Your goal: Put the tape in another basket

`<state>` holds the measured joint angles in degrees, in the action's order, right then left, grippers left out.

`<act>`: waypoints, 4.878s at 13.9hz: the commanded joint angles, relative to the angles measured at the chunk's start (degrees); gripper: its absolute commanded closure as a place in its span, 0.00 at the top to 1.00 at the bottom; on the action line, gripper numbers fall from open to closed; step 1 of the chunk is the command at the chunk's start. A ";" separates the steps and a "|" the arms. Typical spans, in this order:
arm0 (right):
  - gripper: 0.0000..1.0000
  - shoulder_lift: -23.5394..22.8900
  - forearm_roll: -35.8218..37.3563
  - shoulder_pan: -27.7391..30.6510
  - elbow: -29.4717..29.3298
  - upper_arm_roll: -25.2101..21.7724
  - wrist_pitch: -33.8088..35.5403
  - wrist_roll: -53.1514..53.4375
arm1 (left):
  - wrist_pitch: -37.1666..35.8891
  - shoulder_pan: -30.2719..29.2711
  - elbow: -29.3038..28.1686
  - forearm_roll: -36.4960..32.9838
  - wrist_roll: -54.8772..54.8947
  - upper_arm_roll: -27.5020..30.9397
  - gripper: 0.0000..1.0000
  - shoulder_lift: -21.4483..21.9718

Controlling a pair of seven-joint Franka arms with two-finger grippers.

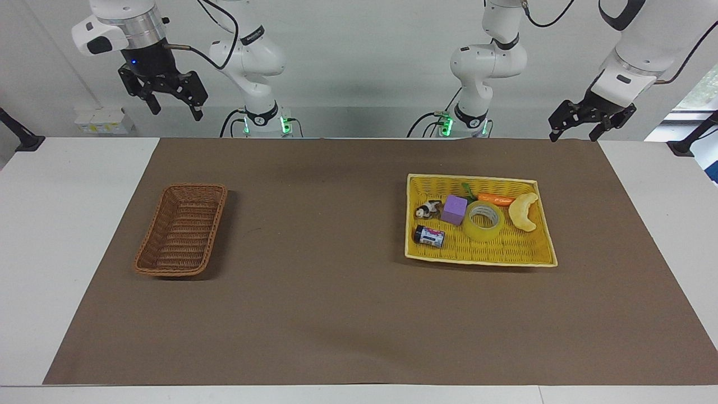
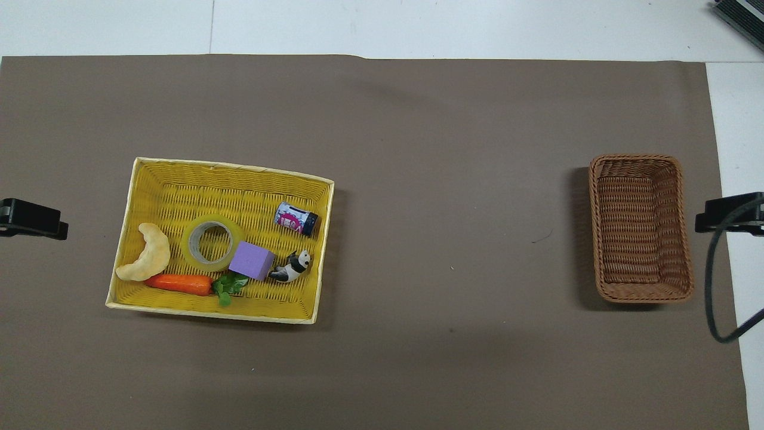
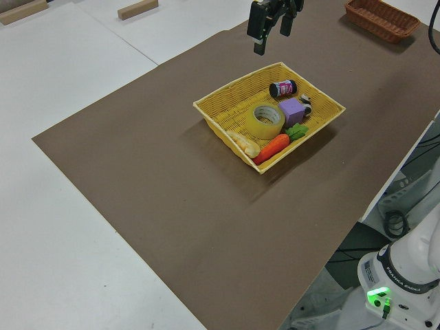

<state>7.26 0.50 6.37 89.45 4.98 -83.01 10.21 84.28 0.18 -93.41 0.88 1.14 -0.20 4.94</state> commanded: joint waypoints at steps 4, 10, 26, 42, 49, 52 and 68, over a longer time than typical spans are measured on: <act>1.00 1.17 0.56 3.21 1.07 -1.02 1.27 -3.53 | -1.22 -0.35 0.51 -1.15 0.27 -0.15 1.00 0.42; 1.00 1.08 0.47 -1.43 1.07 -1.37 1.36 -3.62 | -1.22 -0.18 0.42 -1.15 0.27 -0.24 1.00 0.51; 1.00 1.17 0.47 -9.71 1.07 -9.81 1.36 -3.62 | 2.55 -0.53 0.34 -1.32 0.00 -0.06 1.00 0.33; 1.00 1.26 -2.34 -9.79 1.86 -8.84 -0.92 -11.62 | 19.84 2.37 -16.07 -0.71 -3.42 -0.68 1.00 -0.81; 1.00 1.44 -2.34 -9.53 2.92 -8.93 -1.19 -12.06 | 35.22 4.39 -29.18 -0.62 -3.07 -0.77 1.00 -2.48; 1.00 1.44 -2.43 -9.71 2.92 -8.84 -1.19 -12.06 | 45.42 6.15 -33.32 -0.62 -3.51 -0.68 1.00 -7.12; 1.00 1.35 -2.34 -9.79 2.39 -8.84 -0.58 -11.97 | 26.47 6.59 -22.17 -0.71 -5.79 -0.50 0.00 -10.48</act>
<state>7.33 -0.87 -3.61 90.54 -3.80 -83.04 -0.25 113.47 7.00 -117.75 0.72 -3.63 -0.74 -5.96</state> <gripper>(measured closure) 0.000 0.780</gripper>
